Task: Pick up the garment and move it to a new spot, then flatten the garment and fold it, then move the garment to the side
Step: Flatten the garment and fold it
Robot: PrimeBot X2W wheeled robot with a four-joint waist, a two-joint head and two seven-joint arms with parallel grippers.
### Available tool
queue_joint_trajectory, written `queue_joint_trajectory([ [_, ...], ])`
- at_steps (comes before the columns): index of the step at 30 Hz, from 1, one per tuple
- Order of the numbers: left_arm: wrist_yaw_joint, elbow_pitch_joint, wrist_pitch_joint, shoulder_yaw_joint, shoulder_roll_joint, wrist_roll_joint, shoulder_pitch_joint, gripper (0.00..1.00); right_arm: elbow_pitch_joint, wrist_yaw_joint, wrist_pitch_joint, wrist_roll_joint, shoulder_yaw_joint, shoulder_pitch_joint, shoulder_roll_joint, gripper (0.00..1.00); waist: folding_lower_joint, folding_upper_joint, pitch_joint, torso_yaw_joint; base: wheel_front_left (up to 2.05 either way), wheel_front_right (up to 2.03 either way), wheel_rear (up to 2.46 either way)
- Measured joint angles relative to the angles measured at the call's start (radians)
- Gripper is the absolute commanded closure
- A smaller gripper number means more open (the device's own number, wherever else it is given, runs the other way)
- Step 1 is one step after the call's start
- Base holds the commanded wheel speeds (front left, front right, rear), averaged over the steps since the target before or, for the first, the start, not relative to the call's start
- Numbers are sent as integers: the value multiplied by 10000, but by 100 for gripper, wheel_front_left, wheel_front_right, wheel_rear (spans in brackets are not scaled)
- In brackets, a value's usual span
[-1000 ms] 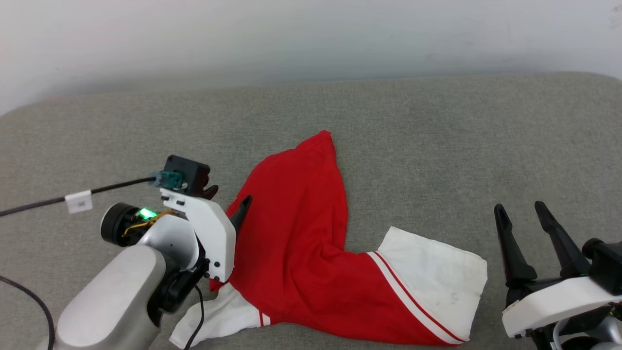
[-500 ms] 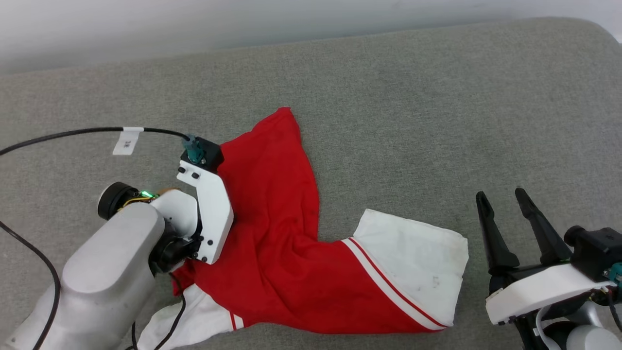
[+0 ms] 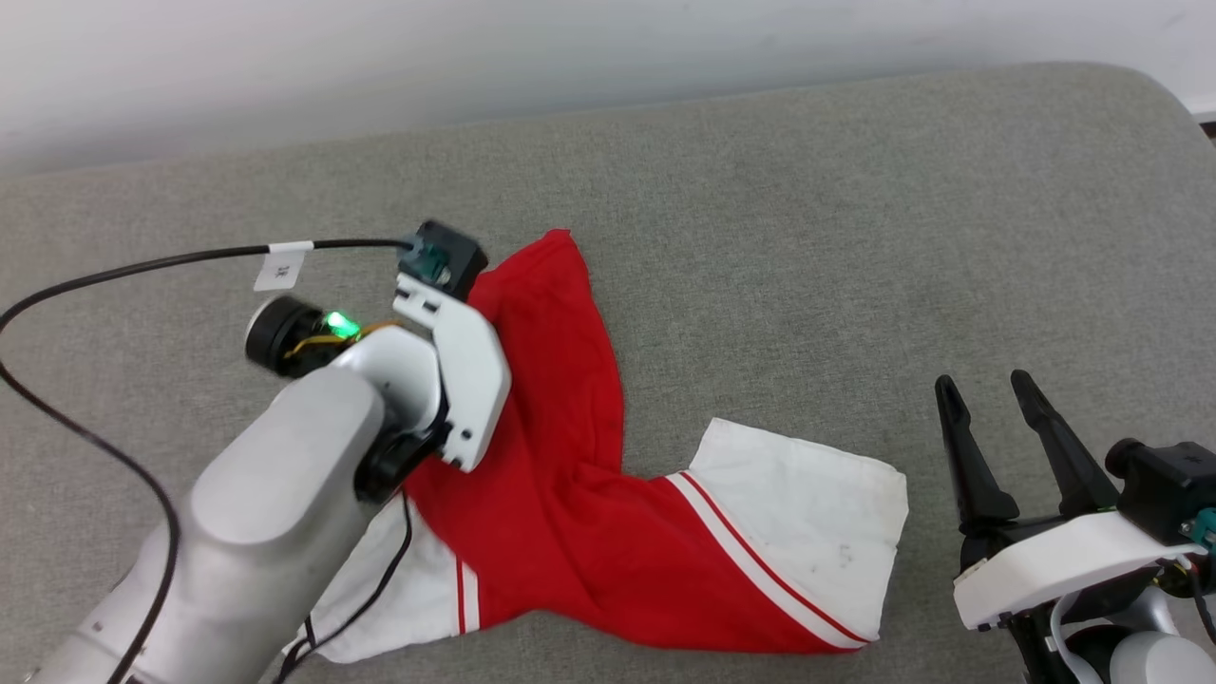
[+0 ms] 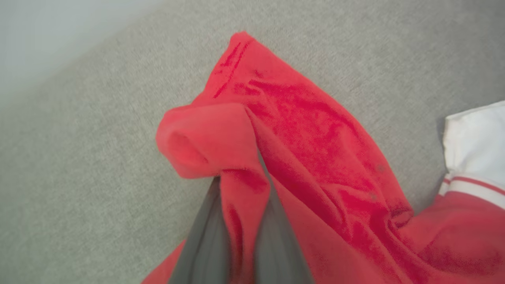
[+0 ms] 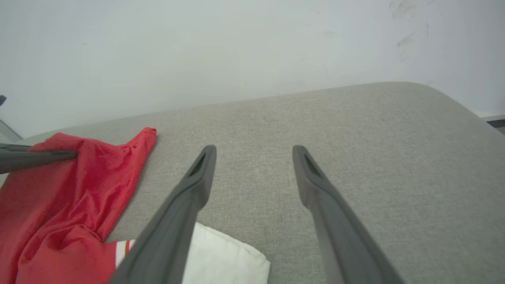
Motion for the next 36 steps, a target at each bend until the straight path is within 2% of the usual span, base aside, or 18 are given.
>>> queue_joint_trajectory([
  [7,330,180,-1900,10,-1003,721,-833,100,-219,-2,146,0,-86,67,4,0,-1,0,-168,-50,0,0,0],
  [9,391,389,-2265,10,-1419,765,-1120,100,-307,-2,150,13,-119,69,4,0,0,0,-70,-120,0,0,0],
  [10,389,918,-2801,-23,-2034,819,-1368,100,-336,-2,146,38,-150,57,6,0,-1,0,103,-274,0,0,0],
  [11,389,1129,-3007,-44,-2197,846,-1443,100,-328,-2,144,63,-144,37,6,0,-1,0,167,-337,0,0,0],
  [16,102,2627,-3135,-197,-2834,654,-1571,100,-224,-2,23,173,-59,-51,8,0,0,0,485,-631,0,0,0],
  [21,-422,4115,-2817,-301,-3131,274,-1477,100,-75,0,-94,192,-2,-151,8,0,0,0,657,-806,0,0,0],
  [22,-487,4305,-2853,-309,-3173,222,-1466,82,-42,-2,-102,192,-4,-174,8,0,-1,0,664,-804,0,0,0],
  [23,-523,4433,-3009,-290,-3214,198,-1469,36,-15,-2,-109,190,-15,-204,8,0,0,0,660,-793,0,0,0],
  [24,-583,4506,-3221,-265,-3262,161,-1474,0,-6,0,-163,188,-25,-231,10,0,0,0,644,-768,0,0,0],
  [32,-654,4460,-5561,-69,-3511,81,-1387,0,100,0,-174,67,-123,-229,-23,0,-1,0,87,-451,0,0,0],
  [36,-399,4008,-6623,186,-3588,-79,-1011,0,52,-2,-84,21,-261,-66,-42,0,-1,0,-331,-205,0,0,0],
])
